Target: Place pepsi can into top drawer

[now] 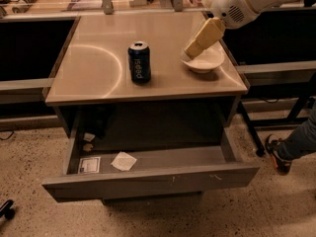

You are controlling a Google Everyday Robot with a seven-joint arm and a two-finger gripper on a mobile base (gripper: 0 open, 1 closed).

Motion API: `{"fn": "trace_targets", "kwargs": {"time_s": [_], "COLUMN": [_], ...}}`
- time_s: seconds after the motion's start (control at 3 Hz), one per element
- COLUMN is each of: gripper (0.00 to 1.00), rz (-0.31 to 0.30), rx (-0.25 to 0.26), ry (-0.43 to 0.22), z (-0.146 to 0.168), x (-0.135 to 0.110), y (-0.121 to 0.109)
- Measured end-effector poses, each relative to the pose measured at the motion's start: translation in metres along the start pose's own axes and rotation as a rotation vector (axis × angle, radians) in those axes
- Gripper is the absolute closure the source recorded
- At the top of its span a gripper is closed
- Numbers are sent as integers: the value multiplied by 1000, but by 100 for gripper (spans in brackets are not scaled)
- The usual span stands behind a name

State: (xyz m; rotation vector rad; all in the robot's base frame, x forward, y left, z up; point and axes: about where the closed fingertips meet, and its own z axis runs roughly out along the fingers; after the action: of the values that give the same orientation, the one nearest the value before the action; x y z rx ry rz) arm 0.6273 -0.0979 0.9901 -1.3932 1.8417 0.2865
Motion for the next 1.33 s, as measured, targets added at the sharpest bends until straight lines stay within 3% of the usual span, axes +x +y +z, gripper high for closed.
{"fn": "trace_targets", "kwargs": {"time_s": [0.67, 1.33], "gripper": [0, 0], "rz": [-16, -56], "rx": [-69, -152], "ry": [-80, -98], "z": [57, 118], "x": [-15, -24], "y": [2, -1]}}
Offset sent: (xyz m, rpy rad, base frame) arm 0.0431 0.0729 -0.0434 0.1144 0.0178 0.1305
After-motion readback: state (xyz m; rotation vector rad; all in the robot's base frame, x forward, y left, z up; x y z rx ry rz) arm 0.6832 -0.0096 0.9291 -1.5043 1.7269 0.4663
